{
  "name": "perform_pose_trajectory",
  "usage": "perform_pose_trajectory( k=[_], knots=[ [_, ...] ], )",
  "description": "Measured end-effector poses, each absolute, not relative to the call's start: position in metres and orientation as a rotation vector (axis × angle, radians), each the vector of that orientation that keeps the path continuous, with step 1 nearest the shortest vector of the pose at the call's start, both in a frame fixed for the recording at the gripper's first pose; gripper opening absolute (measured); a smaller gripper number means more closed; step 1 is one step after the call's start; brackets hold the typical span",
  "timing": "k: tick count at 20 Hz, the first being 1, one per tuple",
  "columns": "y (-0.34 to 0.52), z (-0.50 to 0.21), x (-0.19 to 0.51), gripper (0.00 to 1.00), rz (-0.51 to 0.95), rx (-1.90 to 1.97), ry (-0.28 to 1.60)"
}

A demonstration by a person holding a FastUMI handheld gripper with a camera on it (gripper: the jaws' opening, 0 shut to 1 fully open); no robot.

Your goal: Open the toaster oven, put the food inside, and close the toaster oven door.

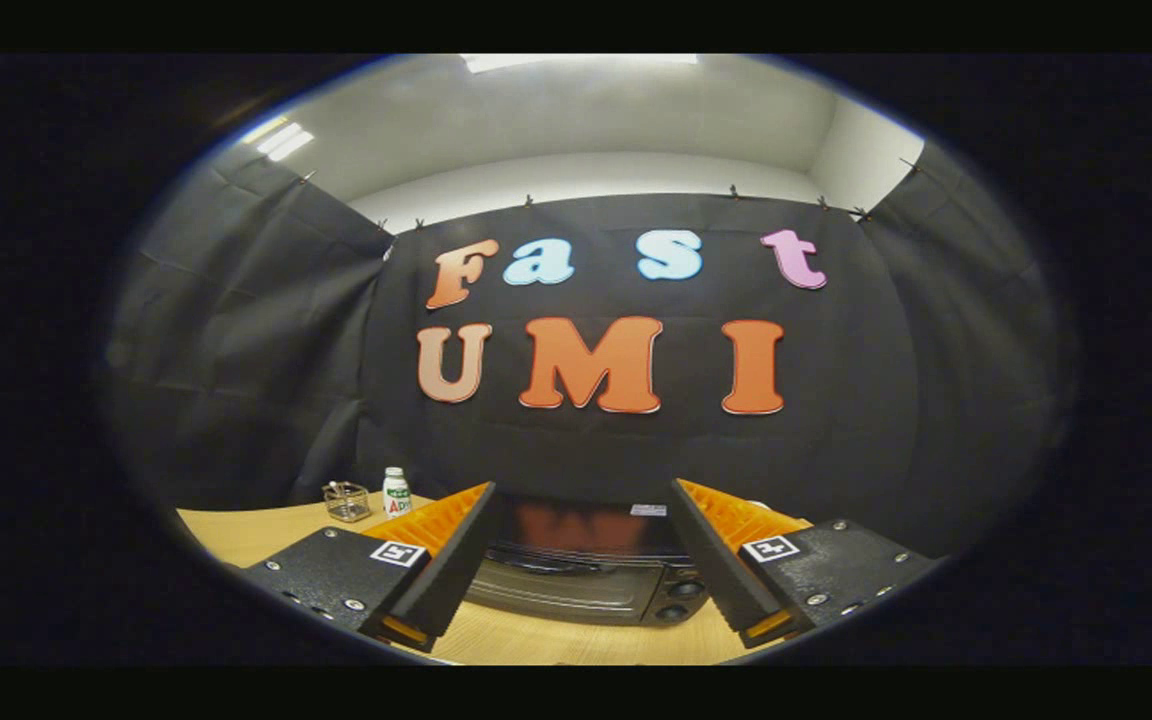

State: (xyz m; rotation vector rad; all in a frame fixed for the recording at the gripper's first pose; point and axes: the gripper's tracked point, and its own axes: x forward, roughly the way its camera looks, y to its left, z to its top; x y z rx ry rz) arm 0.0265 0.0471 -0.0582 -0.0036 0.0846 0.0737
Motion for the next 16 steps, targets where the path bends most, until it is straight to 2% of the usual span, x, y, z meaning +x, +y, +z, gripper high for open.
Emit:
perform_pose_trajectory(
  k=[12, 16],
  knots=[
    [0.088, -0.178, 0.090, 1.00, 0.086, -0.007, 0.324],
    [0.094, -0.188, 0.096, 1.00, 0.092, 0.029, 0.343]
  ],
)
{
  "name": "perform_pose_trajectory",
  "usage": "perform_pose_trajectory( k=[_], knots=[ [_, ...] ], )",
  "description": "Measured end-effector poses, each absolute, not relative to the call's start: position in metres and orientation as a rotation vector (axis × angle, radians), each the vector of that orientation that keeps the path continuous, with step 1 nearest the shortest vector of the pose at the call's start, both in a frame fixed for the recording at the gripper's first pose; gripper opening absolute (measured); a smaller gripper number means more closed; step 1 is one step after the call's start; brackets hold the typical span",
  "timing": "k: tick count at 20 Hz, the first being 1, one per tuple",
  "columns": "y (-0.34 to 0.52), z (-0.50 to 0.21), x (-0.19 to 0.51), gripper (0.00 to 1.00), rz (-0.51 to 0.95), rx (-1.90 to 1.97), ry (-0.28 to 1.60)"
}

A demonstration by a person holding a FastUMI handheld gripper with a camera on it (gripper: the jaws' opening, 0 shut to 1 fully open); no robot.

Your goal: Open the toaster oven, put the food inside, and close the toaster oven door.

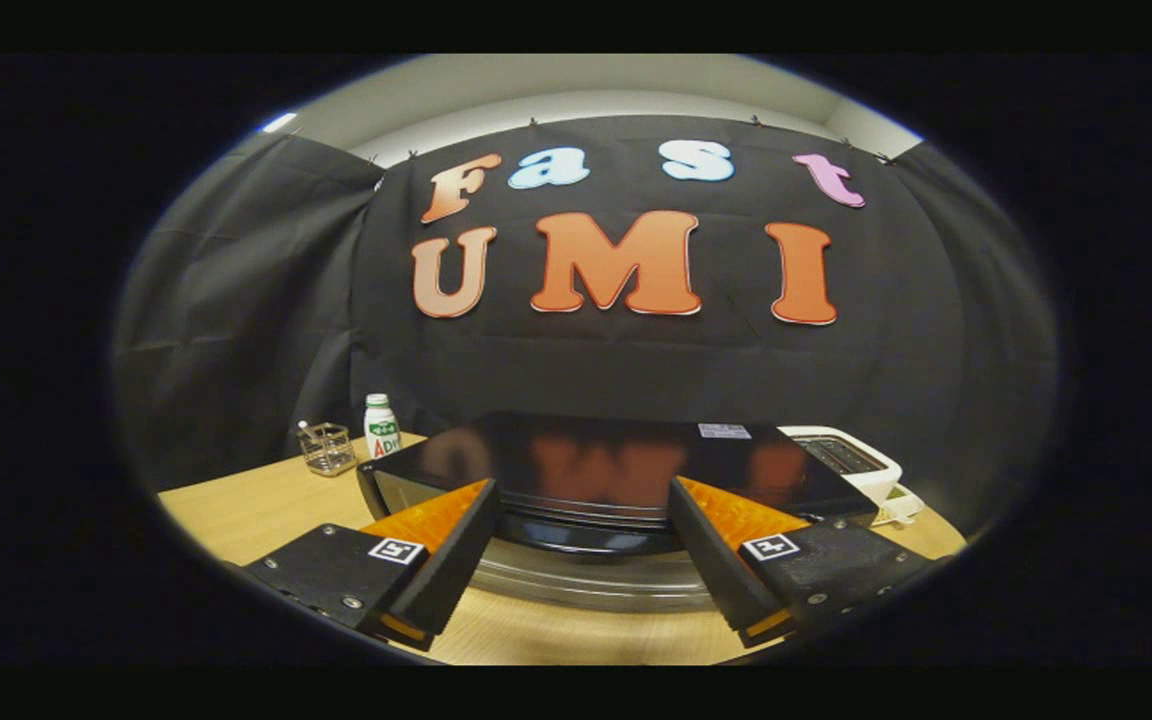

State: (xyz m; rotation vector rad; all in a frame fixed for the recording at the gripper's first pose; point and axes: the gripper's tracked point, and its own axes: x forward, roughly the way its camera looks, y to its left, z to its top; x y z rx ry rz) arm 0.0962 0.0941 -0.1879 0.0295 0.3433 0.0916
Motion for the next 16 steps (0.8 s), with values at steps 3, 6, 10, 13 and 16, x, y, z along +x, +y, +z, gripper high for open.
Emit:
perform_pose_trajectory(
  k=[3, 6, 10, 13, 16],
  knots=[
    [0.096, -0.188, 0.095, 0.99, 0.100, 0.057, 0.345],
    [0.099, -0.189, 0.091, 0.86, 0.114, 0.069, 0.342],
    [0.106, -0.186, 0.073, 0.70, 0.152, 0.100, 0.353],
    [0.111, -0.184, 0.047, 0.66, 0.201, 0.103, 0.377],
    [0.114, -0.188, 0.017, 0.66, 0.239, 0.060, 0.386]
  ],
)
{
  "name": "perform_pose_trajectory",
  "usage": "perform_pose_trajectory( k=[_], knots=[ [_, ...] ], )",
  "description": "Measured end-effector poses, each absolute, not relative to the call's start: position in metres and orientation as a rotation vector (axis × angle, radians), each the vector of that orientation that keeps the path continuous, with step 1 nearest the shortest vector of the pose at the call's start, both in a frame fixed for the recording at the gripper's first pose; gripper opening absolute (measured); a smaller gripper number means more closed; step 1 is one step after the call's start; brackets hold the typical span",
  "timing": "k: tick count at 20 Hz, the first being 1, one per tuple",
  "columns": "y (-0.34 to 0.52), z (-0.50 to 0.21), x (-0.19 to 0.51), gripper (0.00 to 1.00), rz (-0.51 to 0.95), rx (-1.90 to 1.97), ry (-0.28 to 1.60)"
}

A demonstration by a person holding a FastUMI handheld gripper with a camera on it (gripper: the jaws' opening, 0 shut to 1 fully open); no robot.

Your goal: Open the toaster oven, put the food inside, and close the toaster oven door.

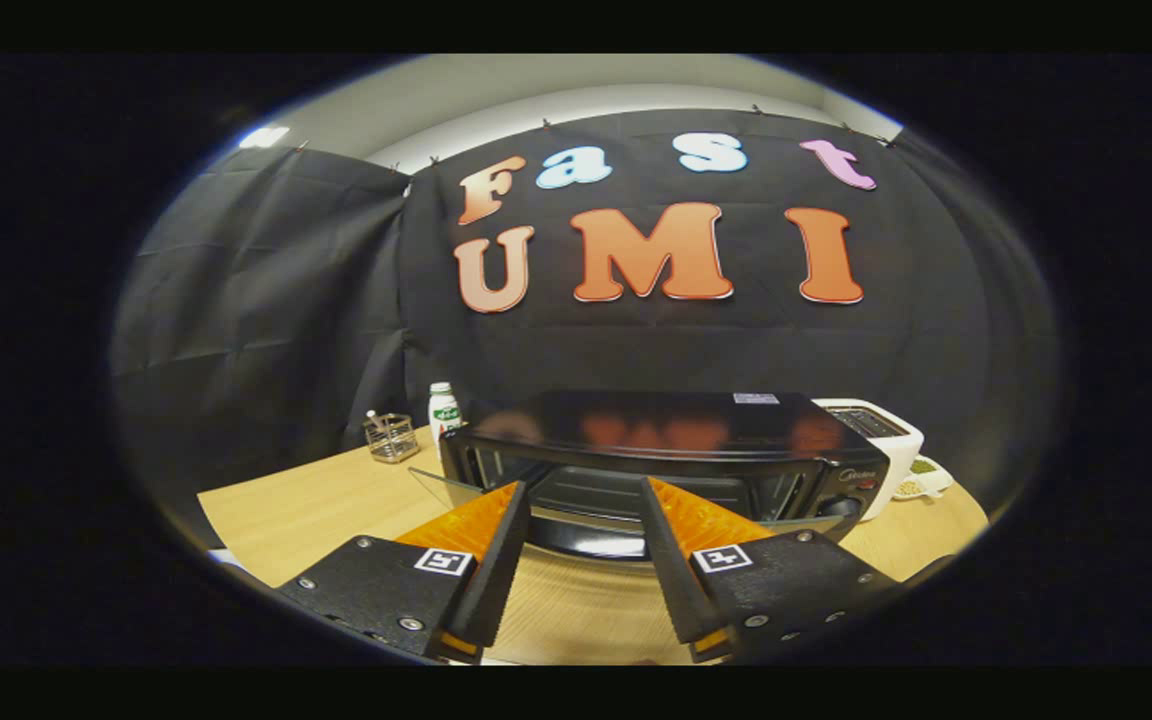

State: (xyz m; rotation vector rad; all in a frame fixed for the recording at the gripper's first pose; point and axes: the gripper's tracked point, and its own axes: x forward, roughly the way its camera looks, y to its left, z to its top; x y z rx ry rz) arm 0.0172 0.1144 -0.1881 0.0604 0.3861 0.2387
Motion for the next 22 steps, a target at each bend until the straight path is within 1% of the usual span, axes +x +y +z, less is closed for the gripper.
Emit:
perform_pose_trajectory(
  k=[1, 3, 6, 14, 19, 22],
  knots=[
    [0.115, -0.192, 0.008, 0.66, 0.248, 0.050, 0.399],
    [0.122, -0.212, -0.013, 0.66, 0.289, 0.069, 0.481],
    [0.125, -0.220, -0.034, 0.66, 0.320, 0.124, 0.522],
    [0.126, -0.264, -0.068, 0.66, 0.331, 0.220, 0.659],
    [0.113, -0.292, -0.080, 0.64, 0.289, 0.203, 0.733],
    [0.109, -0.303, -0.090, 0.63, 0.295, 0.229, 0.770]
  ],
)
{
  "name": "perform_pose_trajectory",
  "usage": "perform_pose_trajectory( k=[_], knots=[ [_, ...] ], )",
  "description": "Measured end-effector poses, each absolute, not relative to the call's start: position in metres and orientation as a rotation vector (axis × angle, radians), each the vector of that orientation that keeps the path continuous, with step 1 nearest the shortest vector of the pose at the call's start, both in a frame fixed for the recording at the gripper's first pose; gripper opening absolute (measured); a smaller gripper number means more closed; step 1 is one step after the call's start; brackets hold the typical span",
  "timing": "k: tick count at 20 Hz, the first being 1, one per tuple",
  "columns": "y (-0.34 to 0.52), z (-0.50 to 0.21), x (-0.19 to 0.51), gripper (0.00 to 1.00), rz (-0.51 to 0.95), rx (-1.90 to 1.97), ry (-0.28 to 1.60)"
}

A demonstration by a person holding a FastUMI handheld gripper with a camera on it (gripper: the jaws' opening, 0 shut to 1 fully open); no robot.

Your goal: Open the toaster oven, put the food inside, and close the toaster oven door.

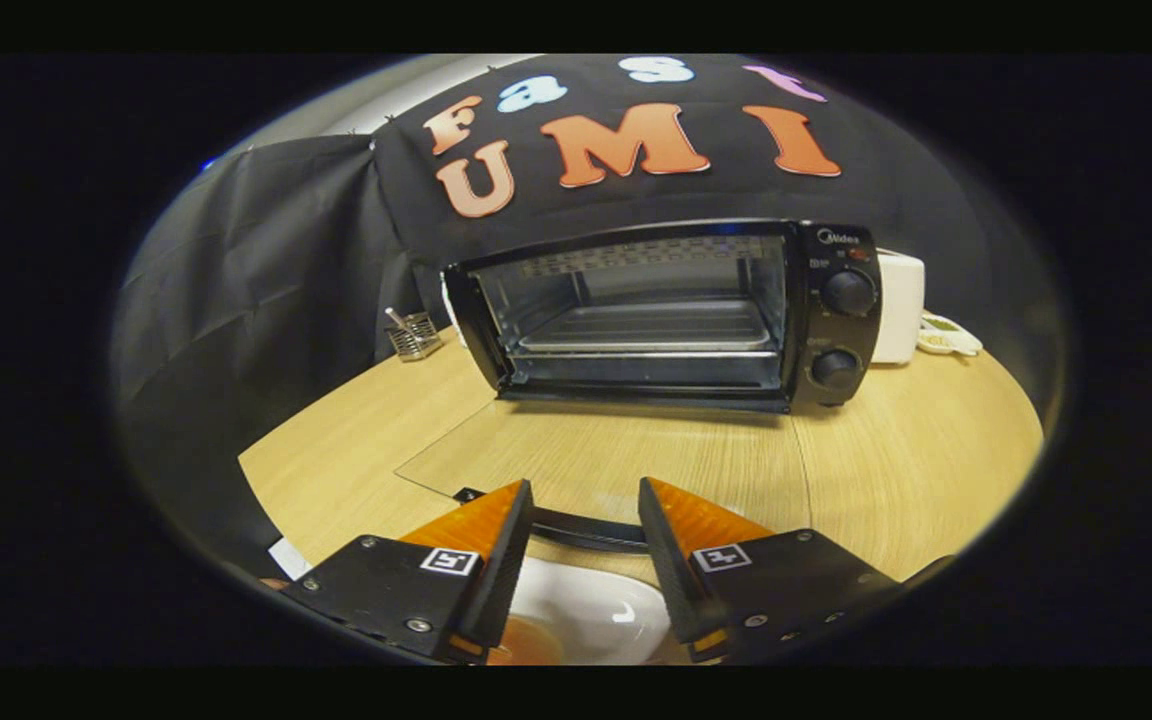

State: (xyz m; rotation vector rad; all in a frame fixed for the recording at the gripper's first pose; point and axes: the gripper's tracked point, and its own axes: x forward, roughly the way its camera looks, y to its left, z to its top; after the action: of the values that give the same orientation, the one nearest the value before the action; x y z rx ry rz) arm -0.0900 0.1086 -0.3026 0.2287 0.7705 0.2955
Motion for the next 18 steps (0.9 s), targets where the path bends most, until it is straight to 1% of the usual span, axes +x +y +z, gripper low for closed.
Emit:
perform_pose_trajectory(
  k=[4, 6, 7, 8, 11, 15, 18],
  knots=[
    [0.103, -0.292, -0.097, 0.61, 0.308, 0.266, 0.754],
    [0.107, -0.282, -0.112, 0.66, 0.366, 0.274, 0.739],
    [0.108, -0.279, -0.119, 0.72, 0.387, 0.257, 0.732],
    [0.107, -0.276, -0.127, 0.72, 0.404, 0.231, 0.723],
    [0.111, -0.268, -0.153, 0.88, 0.469, 0.162, 0.709],
    [0.122, -0.268, -0.192, 0.97, 0.555, 0.128, 0.746],
    [0.127, -0.274, -0.210, 0.98, 0.583, 0.108, 0.769]
  ],
)
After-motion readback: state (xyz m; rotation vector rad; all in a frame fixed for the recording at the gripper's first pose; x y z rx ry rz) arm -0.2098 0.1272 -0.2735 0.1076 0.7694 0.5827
